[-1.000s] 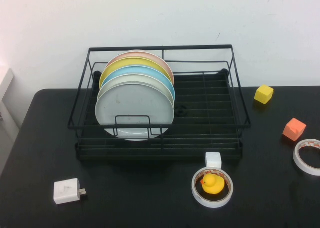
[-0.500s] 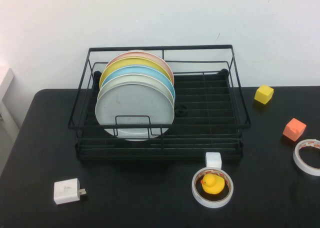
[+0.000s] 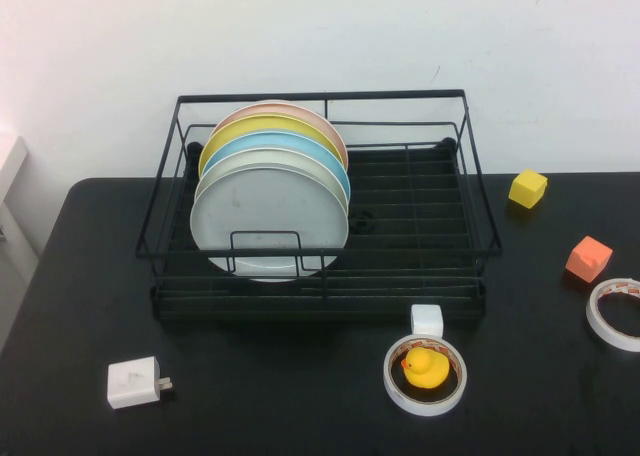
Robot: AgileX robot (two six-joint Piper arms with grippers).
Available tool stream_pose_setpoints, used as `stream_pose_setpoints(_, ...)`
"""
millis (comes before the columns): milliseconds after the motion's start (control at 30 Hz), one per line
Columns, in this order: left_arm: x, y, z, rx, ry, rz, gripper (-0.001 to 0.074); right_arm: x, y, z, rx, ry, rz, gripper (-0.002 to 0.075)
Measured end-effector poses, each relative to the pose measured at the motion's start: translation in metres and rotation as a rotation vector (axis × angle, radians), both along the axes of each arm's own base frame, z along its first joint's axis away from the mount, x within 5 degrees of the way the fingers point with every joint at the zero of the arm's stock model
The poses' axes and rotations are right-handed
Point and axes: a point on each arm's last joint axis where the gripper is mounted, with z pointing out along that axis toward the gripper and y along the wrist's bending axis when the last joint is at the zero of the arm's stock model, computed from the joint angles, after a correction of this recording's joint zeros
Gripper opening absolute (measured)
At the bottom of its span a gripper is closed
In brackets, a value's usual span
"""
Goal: Place plate on rack
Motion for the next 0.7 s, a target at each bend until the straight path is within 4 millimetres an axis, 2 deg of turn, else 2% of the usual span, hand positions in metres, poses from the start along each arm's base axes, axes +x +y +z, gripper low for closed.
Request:
stream_pose_setpoints(267, 0.000, 0.000, 0.000, 0.000, 0.001, 0.000, -0.0001, -0.001, -0.001, 0.000, 0.003, -0.007, -0.002, -0.0002)
stream_pose_setpoints(433, 0.000, 0.000, 0.000, 0.000, 0.002, 0.000, -0.0001, -0.007, -0.009, 0.001, -0.037, -0.129, -0.071, -0.0002)
stream_pose_setpoints(567, 0.000, 0.000, 0.000, -0.004, 0.003, 0.001, -0.0001, -0.006, -0.016, -0.015, -0.047, -0.211, -0.219, -0.0002)
stream_pose_setpoints(700, 0.000, 0.000, 0.000, -0.004, 0.003, 0.001, -0.0001, 0.000, -0.021, -0.044, -0.053, -0.235, -0.360, -0.0002)
